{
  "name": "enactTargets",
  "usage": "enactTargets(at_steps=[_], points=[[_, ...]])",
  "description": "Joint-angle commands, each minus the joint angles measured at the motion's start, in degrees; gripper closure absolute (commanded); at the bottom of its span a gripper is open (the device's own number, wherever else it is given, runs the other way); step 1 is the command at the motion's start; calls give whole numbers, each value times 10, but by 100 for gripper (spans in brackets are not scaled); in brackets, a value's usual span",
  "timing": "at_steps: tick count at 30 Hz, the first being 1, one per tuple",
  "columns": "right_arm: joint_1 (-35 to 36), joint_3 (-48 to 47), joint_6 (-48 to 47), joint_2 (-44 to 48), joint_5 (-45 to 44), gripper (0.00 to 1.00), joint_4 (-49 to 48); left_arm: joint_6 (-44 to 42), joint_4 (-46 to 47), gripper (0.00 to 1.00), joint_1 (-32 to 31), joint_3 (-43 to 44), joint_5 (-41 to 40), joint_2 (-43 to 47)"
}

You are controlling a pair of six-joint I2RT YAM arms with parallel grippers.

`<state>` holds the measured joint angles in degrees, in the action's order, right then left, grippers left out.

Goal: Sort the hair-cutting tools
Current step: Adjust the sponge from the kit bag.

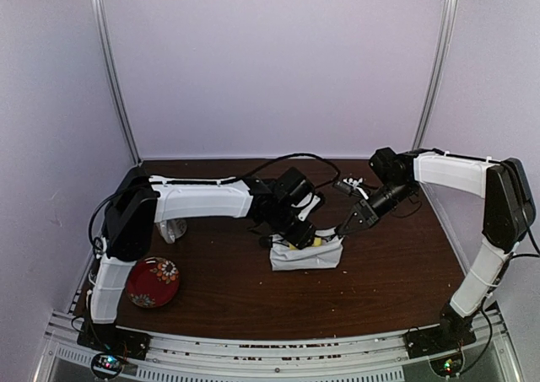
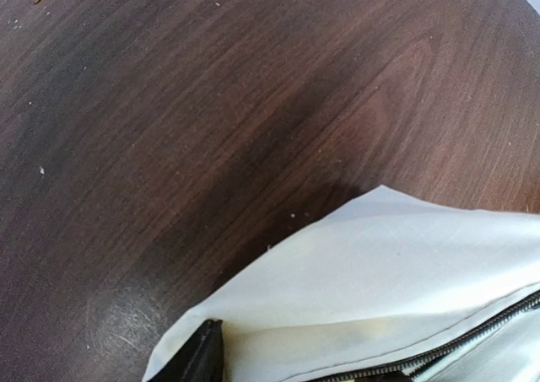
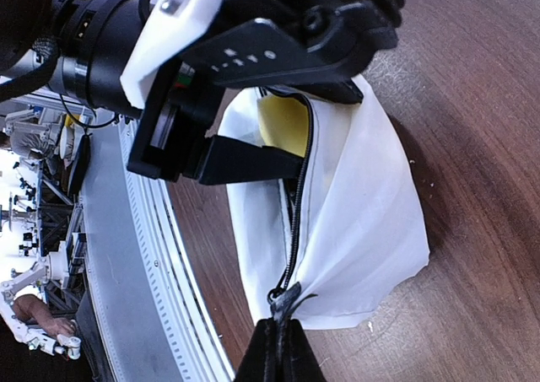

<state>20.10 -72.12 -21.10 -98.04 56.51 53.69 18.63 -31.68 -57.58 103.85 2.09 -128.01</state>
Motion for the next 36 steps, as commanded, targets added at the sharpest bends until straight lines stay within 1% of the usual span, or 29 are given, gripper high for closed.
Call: enactTargets(at_steps=[1,4,7,10,12,14,17,18,22,27,29,31,34,36], points=[[-4,-12,-15,28,34,100,26,-18,-22,46,2,-19,-42,40],[-3,-12,-17,26,33,100,26,-21,0,35,0,-37,-33,100],[-3,-13,-19,24,33,100,28,-23,2,28,0,-51,-29,147],[-4,-14,-21,24,32,100,29,-24,-13,24,0,-70,-22,185],[-3,-14,-22,24,33,100,28,-18,-20,23,1,-94,-28,205],[-4,-14,-23,21,32,100,29,6,-25,24,5,-126,-36,225],[-3,-16,-28,14,34,100,34,70,-23,25,21,-180,3,240],[-3,-17,-29,11,36,100,36,86,-12,26,25,-199,19,245],[-3,-18,-34,9,39,100,41,146,37,26,37,-274,34,268],[-4,-16,-35,11,40,100,40,187,73,27,55,-325,46,279],[-3,-16,-35,11,39,100,41,191,96,30,59,-340,63,280],[-3,-16,-36,11,39,100,41,194,137,36,64,-358,90,281],[-3,-16,-37,11,38,99,42,208,213,51,74,-389,143,285],[-3,-16,-38,11,37,99,43,215,237,61,77,-400,159,285]])
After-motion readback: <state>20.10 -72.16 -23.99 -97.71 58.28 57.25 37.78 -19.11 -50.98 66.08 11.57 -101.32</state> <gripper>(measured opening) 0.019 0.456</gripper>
